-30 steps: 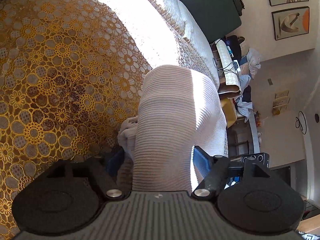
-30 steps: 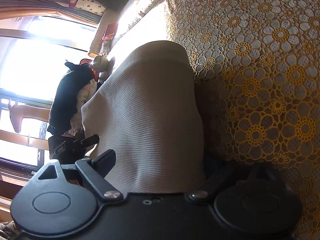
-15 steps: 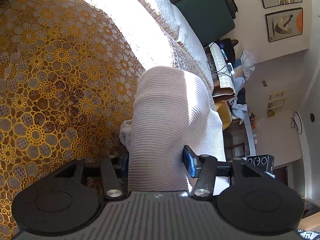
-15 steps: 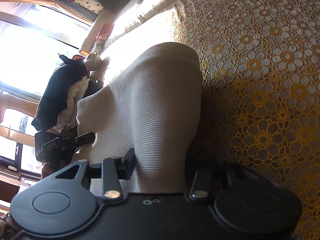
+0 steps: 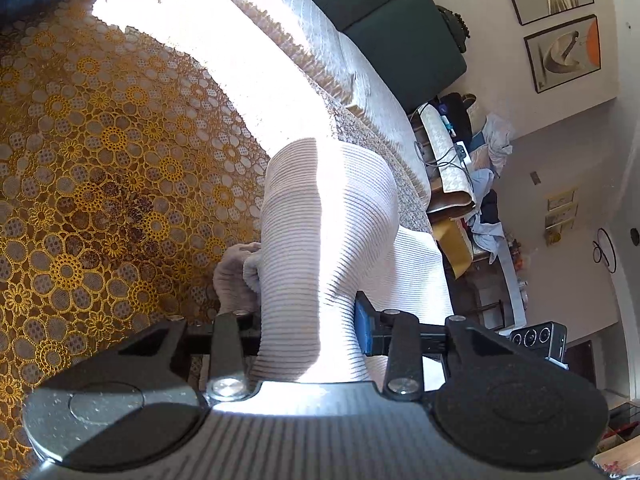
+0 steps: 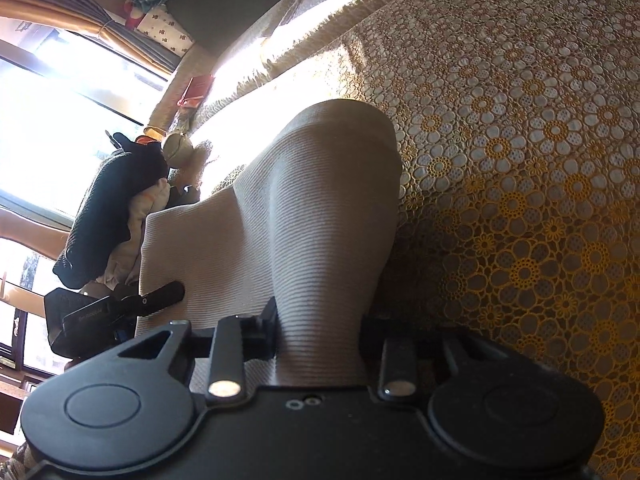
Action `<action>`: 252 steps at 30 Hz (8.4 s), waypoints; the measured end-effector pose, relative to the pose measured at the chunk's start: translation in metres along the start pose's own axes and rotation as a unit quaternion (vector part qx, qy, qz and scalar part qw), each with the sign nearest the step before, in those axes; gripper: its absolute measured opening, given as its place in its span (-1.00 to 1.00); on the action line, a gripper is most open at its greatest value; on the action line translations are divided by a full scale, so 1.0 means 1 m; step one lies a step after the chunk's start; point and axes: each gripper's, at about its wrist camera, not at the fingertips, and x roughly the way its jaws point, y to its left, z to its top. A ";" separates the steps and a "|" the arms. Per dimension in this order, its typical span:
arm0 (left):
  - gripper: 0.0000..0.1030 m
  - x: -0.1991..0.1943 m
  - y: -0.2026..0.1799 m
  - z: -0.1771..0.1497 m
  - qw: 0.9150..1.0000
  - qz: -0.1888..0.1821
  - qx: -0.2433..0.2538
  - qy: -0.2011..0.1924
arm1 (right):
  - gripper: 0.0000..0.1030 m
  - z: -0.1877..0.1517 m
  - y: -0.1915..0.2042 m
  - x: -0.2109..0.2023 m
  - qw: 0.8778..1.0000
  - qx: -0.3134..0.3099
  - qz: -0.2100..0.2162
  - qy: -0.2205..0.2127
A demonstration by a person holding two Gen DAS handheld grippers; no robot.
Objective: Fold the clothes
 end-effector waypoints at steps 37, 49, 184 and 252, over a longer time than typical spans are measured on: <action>-0.35 -0.022 -0.106 0.001 0.999 -0.032 0.031 -0.031 | 1.00 0.028 0.031 -0.109 0.996 -0.004 0.051 -0.079; -0.35 -0.142 -0.120 -0.009 0.993 0.011 0.031 -0.112 | 1.00 0.019 0.130 -0.097 0.989 -0.073 0.115 -0.058; 0.99 -0.381 -0.003 -0.095 0.848 0.394 0.103 -0.339 | 1.00 -0.182 0.373 0.049 0.889 -0.429 0.163 0.005; 0.99 -0.117 -0.294 -0.215 0.884 0.247 0.303 -0.256 | 1.00 -0.149 0.083 -0.236 0.919 -0.155 -0.185 -0.313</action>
